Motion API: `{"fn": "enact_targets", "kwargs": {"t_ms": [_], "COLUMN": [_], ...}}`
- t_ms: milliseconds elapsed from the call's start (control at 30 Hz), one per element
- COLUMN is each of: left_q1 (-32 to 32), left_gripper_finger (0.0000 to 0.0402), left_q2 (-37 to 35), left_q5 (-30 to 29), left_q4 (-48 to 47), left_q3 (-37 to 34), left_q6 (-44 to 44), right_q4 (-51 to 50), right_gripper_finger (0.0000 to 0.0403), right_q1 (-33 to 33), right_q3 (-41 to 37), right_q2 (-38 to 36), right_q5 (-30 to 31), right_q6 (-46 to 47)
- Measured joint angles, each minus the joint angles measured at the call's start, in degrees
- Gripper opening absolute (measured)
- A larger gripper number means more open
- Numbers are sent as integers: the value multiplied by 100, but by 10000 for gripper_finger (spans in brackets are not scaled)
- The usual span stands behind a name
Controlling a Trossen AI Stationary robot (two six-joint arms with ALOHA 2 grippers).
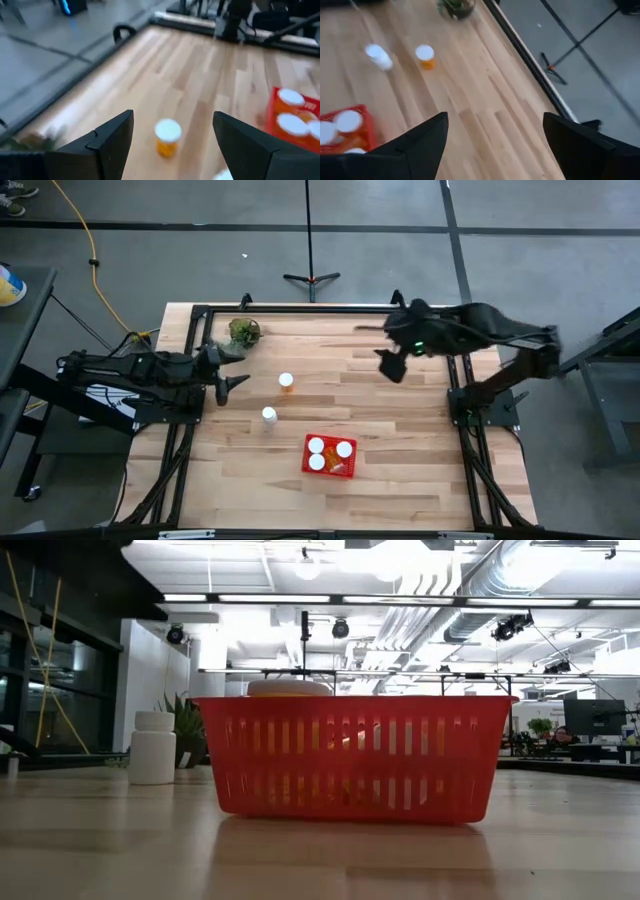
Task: Pick and place pill bottles into a basket
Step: Put the white pill bottle into the red bin
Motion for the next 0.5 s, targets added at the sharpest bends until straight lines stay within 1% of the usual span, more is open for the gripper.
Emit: {"fn": "enact_targets", "kwargs": {"t_ms": [100, 233, 300, 367, 433, 500], "left_q1": [-2, -2, -2, -2, -2, -2], "left_gripper_finger": [308, 308, 308, 307, 308, 307], "left_q2": [159, 536, 746, 925, 1117, 1265], "left_q5": [396, 1363, 1866, 2191, 2396, 2434], "left_q4": [-196, -595, -685, -866, -988, -1123], "left_q3": [0, 0, 0, 0, 0, 0], "left_q6": [-520, -1225, -1391, -1433, -1438, -1411], "right_q4": [490, 728, 773, 787, 863, 967], "right_gripper_finger": [317, 317, 317, 316, 316, 316], "right_q1": [-29, -18, -18, -18, -18, -18], "right_q3": [-682, -1227, -1334, -1344, -1341, -1341], "right_q2": [-613, -1059, -1130, -1136, -1125, -1123], "right_q5": [-251, -466, -575, -619, -622, -622], "right_q6": [8, 158, 176, 178, 171, 157]}}
